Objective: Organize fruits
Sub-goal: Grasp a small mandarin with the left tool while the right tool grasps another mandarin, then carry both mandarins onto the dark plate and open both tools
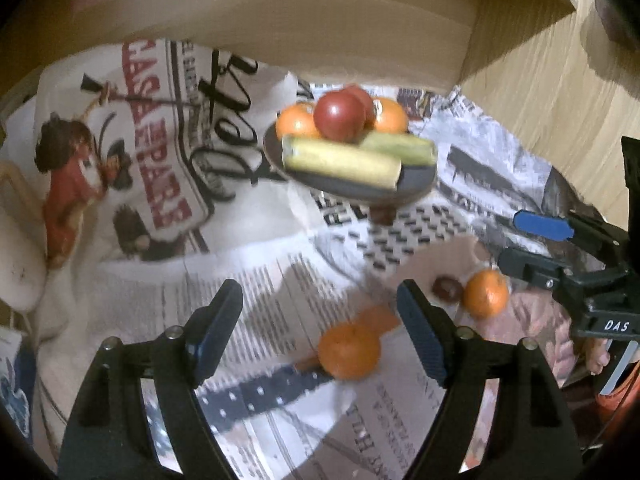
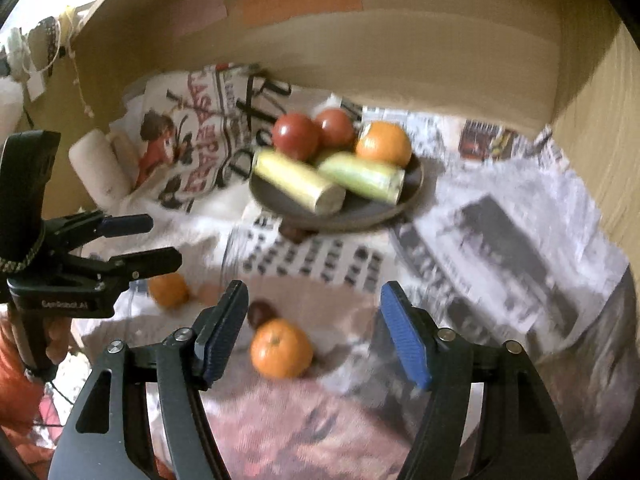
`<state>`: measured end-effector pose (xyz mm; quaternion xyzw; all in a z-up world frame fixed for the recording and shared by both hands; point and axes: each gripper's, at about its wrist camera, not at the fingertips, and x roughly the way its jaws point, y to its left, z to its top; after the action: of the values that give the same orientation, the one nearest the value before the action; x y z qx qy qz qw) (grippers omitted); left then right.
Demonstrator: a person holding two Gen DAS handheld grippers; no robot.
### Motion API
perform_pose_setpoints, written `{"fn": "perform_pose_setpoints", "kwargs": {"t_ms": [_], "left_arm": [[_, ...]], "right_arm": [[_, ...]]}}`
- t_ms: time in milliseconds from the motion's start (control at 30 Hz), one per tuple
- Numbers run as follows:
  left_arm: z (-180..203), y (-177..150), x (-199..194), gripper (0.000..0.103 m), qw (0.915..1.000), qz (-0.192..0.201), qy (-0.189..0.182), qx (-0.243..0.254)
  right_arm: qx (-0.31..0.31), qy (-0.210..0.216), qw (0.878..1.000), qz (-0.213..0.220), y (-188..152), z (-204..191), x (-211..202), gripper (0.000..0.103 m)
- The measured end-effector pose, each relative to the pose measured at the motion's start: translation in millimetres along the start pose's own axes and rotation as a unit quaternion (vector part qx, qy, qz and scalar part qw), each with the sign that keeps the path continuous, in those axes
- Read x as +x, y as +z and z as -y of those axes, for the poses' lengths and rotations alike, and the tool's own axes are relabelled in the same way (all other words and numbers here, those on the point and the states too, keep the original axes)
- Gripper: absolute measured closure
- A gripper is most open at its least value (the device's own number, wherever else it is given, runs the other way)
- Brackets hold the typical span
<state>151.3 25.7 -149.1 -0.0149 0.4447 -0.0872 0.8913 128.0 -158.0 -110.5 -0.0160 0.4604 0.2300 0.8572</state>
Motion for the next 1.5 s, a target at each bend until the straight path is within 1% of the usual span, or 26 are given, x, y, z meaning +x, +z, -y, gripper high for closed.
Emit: {"fn": "perform_pose_setpoints", "kwargs": {"t_ms": [100, 133, 200, 300, 333, 367, 400, 433, 467, 500, 600, 800, 1100, 1300, 1500], "left_arm": [[3, -11, 5, 0.024, 1.0, -0.01, -0.001, 0.0], [4, -15, 7, 0.025, 0.9999, -0.013, -0.004, 0.003], [7, -18, 9, 0.029, 0.9998, -0.017, -0.006, 0.01], [11, -23, 12, 0.039, 0.9995, -0.023, -0.011, 0.019], [12, -25, 14, 0.044, 0.9994, -0.026, -0.011, 0.02], [12, -26, 15, 0.047, 0.9994, -0.024, -0.008, 0.023], [13, -26, 14, 0.048, 0.9995, -0.021, -0.006, 0.025], [13, -26, 14, 0.054, 0.9994, -0.02, -0.007, 0.026], [13, -26, 14, 0.063, 0.9994, -0.02, -0.01, 0.027], [13, -25, 14, 0.068, 0.9993, -0.021, -0.017, 0.027], [12, -25, 13, 0.068, 0.9991, -0.02, -0.027, 0.026], [11, -17, 9, 0.068, 0.9992, -0.012, -0.029, 0.024], [15, 25, 5, 0.068, 0.9989, 0.019, -0.027, 0.033], [17, 49, 20, 0.068, 0.9987, 0.022, -0.031, 0.035], [16, 68, 43, 0.068, 0.9987, 0.008, -0.036, 0.034]], "right_arm": [[0.006, 0.008, 1.0, -0.014, -12, -2, 5, 0.037], [0.004, 0.012, 1.0, -0.012, -14, -3, 6, 0.037], [0.003, 0.018, 1.0, -0.02, -19, -6, 10, 0.037], [-0.001, 0.024, 0.999, -0.031, -24, -10, 15, 0.038], [-0.002, 0.025, 0.999, -0.033, -24, -11, 17, 0.041], [-0.004, 0.026, 0.999, -0.034, -25, -12, 18, 0.045], [-0.006, 0.027, 0.999, -0.037, -25, -13, 20, 0.051], [-0.007, 0.025, 0.999, -0.037, -25, -14, 21, 0.058], [-0.008, 0.023, 0.999, -0.036, -25, -14, 22, 0.061], [-0.009, 0.025, 0.999, -0.037, -25, -14, 22, 0.066], [-0.007, 0.029, 0.999, -0.038, -25, -12, 22, 0.067], [-0.006, 0.026, 0.999, -0.03, -20, -11, 18, 0.067], [-0.006, 0.014, 1.0, -0.003, 9, 2, 9, 0.067], [-0.006, 0.008, 1.0, 0.005, 33, 15, 12, 0.067], [-0.01, 0.006, 1.0, 0.003, 53, 24, 24, 0.067]]}}
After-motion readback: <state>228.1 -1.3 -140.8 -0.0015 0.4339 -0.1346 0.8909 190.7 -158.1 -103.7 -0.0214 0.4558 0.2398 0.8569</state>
